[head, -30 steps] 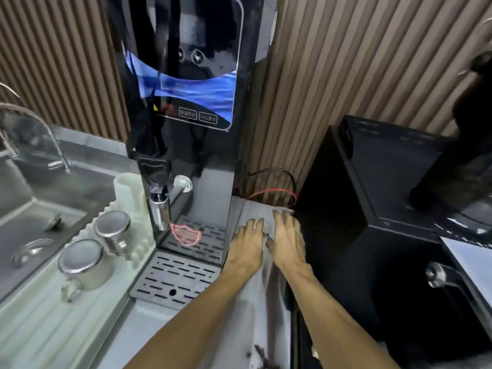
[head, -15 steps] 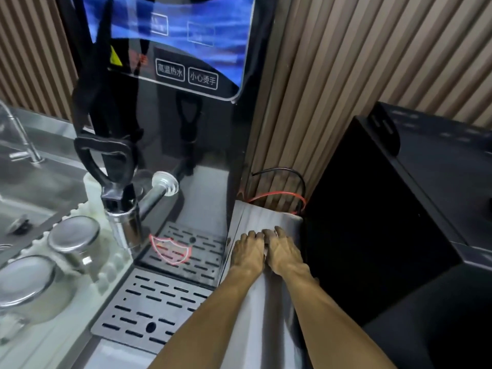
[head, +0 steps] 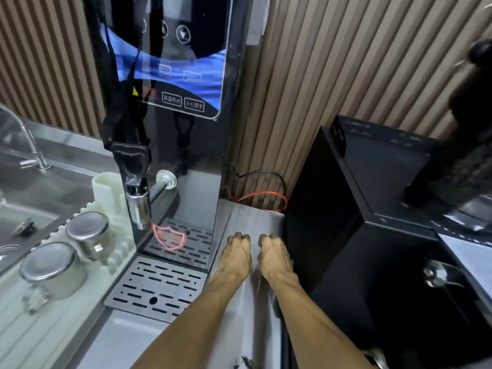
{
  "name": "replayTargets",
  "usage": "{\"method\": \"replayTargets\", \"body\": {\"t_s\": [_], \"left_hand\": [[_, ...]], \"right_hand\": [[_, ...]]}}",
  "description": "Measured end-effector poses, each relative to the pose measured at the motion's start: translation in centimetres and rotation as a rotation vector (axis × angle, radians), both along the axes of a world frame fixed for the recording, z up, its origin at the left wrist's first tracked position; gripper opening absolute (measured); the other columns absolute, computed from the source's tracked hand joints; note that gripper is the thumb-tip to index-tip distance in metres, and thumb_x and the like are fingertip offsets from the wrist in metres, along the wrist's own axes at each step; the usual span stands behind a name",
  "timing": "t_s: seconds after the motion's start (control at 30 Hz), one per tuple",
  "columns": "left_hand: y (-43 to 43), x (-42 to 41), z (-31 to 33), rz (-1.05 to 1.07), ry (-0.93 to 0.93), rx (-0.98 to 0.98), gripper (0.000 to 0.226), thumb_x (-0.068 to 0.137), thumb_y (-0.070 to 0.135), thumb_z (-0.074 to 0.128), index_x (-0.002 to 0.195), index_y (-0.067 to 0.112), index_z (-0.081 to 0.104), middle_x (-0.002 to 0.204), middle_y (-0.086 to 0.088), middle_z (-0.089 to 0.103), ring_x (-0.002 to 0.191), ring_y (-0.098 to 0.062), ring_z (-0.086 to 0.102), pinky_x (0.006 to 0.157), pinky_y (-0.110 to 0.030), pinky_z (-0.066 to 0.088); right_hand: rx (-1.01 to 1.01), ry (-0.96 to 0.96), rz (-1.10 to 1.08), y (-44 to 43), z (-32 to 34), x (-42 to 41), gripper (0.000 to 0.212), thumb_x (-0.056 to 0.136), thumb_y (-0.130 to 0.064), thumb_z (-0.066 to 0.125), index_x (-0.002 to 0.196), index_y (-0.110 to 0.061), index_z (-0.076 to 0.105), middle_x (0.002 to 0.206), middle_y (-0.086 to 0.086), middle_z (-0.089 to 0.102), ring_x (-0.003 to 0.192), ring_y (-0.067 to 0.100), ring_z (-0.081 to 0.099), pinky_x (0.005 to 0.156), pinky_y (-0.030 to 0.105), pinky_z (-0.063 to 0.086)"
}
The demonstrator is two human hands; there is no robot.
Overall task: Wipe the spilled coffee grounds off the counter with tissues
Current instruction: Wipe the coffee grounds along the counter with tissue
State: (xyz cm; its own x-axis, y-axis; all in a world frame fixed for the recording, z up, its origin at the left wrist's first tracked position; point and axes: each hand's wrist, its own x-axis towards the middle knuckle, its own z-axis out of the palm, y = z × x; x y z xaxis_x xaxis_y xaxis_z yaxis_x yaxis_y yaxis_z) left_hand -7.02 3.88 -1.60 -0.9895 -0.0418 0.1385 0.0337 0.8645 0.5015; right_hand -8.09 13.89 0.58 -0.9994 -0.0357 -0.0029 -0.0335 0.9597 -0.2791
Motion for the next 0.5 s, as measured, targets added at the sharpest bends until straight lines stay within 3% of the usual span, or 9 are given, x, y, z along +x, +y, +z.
{"method": "replayTargets", "body": {"t_s": [0.13, 0.23, 0.33, 0.5], "left_hand": [[0.7, 4.0, 2.3, -0.012, 0.022, -0.026, 0.022, 0.090, 0.005, 0.050, 0.111, 0.008, 0.056, 0.115, -0.008, 0.056, 0.104, -0.023, 0.055, 0.077, -0.029, 0.043], [1.2, 8.1, 3.4, -0.013, 0.028, -0.044, 0.018, 0.088, 0.003, 0.051, 0.104, 0.008, 0.057, 0.111, -0.008, 0.057, 0.099, -0.024, 0.057, 0.070, -0.028, 0.039], [1.6, 12.9, 3.6, -0.024, 0.031, -0.057, 0.023, 0.086, 0.002, 0.053, 0.108, 0.007, 0.059, 0.113, -0.008, 0.057, 0.100, -0.025, 0.057, 0.073, -0.028, 0.039], [3.3, 21.5, 3.8, -0.037, 0.054, -0.082, 0.023, 0.084, 0.001, 0.053, 0.105, 0.007, 0.061, 0.109, -0.009, 0.059, 0.099, -0.027, 0.059, 0.075, -0.030, 0.041]], "right_hand": [[0.000, 0.041, 0.058, 0.6, 1.8, 4.7, 0.024, 0.088, 0.000, 0.048, 0.110, -0.008, 0.056, 0.114, 0.011, 0.052, 0.106, 0.030, 0.054, 0.088, 0.037, 0.047], [0.026, 0.075, 0.099, 1.3, 2.3, 8.9, 0.027, 0.089, 0.002, 0.047, 0.113, -0.007, 0.056, 0.113, 0.013, 0.054, 0.104, 0.030, 0.056, 0.080, 0.035, 0.046], [0.013, 0.077, 0.123, 2.0, 2.5, 14.0, 0.027, 0.089, 0.003, 0.047, 0.113, -0.005, 0.057, 0.112, 0.015, 0.055, 0.103, 0.031, 0.057, 0.074, 0.034, 0.044], [0.000, 0.109, 0.172, 4.7, 3.4, 22.9, 0.030, 0.087, 0.003, 0.049, 0.114, -0.005, 0.057, 0.114, 0.016, 0.053, 0.105, 0.032, 0.055, 0.083, 0.035, 0.045]]}}
